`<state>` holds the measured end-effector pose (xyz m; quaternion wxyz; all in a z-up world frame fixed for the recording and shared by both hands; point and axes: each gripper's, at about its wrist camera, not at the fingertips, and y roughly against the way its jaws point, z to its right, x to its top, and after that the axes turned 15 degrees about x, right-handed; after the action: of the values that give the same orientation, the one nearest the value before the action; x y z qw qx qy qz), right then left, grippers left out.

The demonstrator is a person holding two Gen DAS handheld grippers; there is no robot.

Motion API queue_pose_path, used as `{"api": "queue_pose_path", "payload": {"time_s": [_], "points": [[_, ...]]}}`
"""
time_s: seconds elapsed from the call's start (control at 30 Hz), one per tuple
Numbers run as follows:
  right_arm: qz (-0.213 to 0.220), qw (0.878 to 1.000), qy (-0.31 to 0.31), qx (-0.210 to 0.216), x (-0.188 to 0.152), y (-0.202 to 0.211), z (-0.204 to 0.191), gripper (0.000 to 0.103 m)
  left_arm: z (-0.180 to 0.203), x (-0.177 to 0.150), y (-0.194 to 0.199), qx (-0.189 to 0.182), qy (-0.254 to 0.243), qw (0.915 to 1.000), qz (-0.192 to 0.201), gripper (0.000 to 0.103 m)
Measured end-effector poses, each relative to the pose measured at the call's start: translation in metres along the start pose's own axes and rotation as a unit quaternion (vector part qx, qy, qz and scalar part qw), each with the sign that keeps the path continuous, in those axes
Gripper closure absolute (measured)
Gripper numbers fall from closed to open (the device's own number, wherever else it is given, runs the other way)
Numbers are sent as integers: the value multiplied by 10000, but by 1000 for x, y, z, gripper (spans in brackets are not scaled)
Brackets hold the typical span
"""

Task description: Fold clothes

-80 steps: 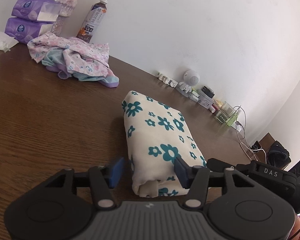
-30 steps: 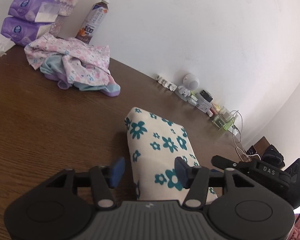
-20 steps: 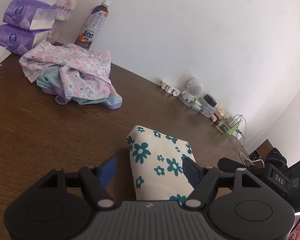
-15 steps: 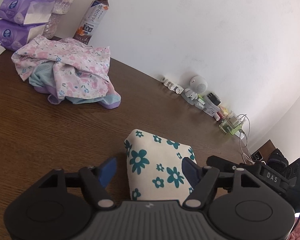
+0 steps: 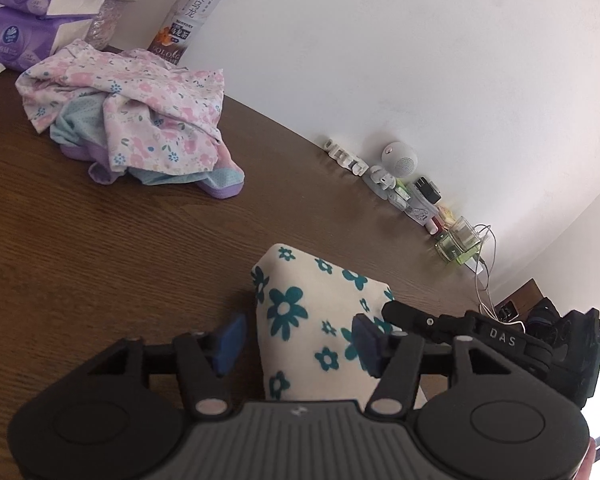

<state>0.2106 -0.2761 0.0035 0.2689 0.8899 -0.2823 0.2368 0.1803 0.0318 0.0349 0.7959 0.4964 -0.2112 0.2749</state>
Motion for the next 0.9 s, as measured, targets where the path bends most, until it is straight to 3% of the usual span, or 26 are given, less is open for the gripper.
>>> {"api": "queue_pose_path", "payload": {"time_s": [0.13, 0.3, 0.33, 0.43, 0.53, 0.67, 0.8, 0.9], "points": [[22, 10000, -56, -42, 4, 7, 5, 46, 0, -26, 22, -10, -317, 9994, -137, 43], [-315, 9994, -115, 107, -7, 7, -4, 46, -13, -51, 32, -124, -78, 9994, -329, 48], [-348, 9992, -67, 156, -12, 10, -8, 46, -15, -52, 34, -172, -33, 9993, -321, 53], [-340, 9992, 44, 212, -28, 26, -18, 46, -16, -54, 39, -286, -5, 9991, -323, 53], [-276, 9993, -15, 251, -42, 44, -19, 43, -5, -59, 47, -402, -542, 9973, -283, 50], [-393, 9986, 174, 304, -58, 63, -23, 43, 19, -73, 49, 159, -1590, 9871, -78, 45], [-714, 9922, 1011, 170, -77, 74, -46, 42, 38, -84, 41, 754, -2490, 9654, 173, 45], [-893, 9799, 1774, -191, -93, 73, -63, 41, 42, -85, 38, 841, -2594, 9614, 358, 46]]}}
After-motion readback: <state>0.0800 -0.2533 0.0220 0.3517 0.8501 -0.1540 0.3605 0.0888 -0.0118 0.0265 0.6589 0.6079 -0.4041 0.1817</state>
